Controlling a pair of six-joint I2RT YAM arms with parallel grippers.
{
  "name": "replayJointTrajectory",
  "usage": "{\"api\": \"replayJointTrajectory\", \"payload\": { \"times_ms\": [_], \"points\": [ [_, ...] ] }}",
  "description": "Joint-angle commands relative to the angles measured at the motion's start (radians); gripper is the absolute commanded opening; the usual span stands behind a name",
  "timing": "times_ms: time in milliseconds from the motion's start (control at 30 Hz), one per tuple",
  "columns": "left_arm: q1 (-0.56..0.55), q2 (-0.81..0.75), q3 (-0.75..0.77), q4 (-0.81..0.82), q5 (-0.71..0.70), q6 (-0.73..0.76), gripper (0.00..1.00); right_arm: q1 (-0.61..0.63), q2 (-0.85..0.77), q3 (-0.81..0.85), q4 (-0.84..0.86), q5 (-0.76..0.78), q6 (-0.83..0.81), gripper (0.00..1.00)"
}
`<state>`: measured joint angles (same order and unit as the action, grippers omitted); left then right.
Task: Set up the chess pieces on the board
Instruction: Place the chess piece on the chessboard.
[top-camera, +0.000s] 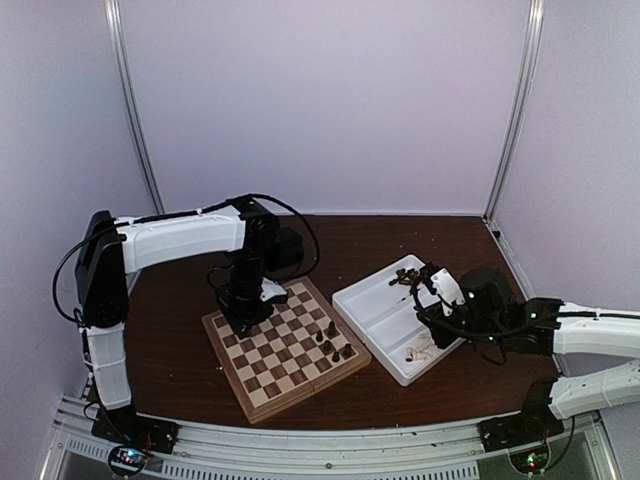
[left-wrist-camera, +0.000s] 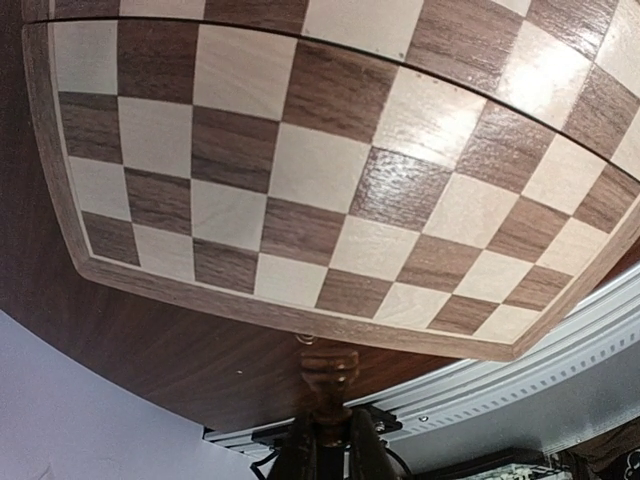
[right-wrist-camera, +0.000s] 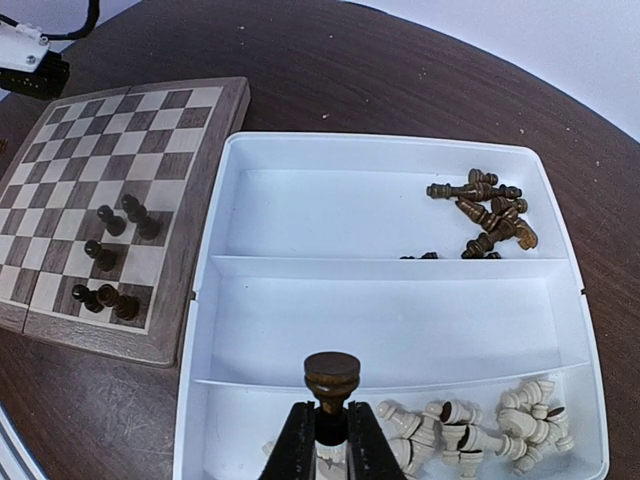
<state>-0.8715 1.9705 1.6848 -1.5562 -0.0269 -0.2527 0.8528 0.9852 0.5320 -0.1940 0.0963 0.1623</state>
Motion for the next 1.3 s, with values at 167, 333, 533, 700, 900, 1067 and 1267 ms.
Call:
{"api": "replayJointTrajectory", "payload": {
  "times_ms": [167,333,533,700,900,1067,1267],
  "points": [
    [-0.017,0.119,0.032,-0.042,-0.03,0.011,0.0,-0.005,-0.099,-0.113,0.138,0.084,-0.008,0.07],
    [-0.017,0.139,0.033,-0.041,-0.03,0.014,0.0,-0.006,-0.135,-0.142,0.162,0.092,-0.006,0.07],
    [-0.018,0.158,0.023,-0.025,-0.016,0.025,0.0,-0.006,-0.136,-0.146,0.165,0.095,-0.004,0.07],
    [-0.018,0.17,0.016,-0.016,-0.012,0.028,0.0,-0.006,-0.135,-0.145,0.165,0.095,-0.002,0.07],
    [-0.018,0.189,0.013,-0.001,-0.001,0.033,0.0,-0.006,-0.133,-0.147,0.166,0.096,-0.001,0.07],
    [-0.018,0.195,0.016,0.003,-0.007,0.032,0.05,-0.006,-0.131,-0.147,0.166,0.097,-0.001,0.07],
    [-0.019,0.194,0.02,0.007,-0.018,0.031,0.16,-0.006,-0.131,-0.145,0.165,0.099,0.0,0.07]
  ]
}}
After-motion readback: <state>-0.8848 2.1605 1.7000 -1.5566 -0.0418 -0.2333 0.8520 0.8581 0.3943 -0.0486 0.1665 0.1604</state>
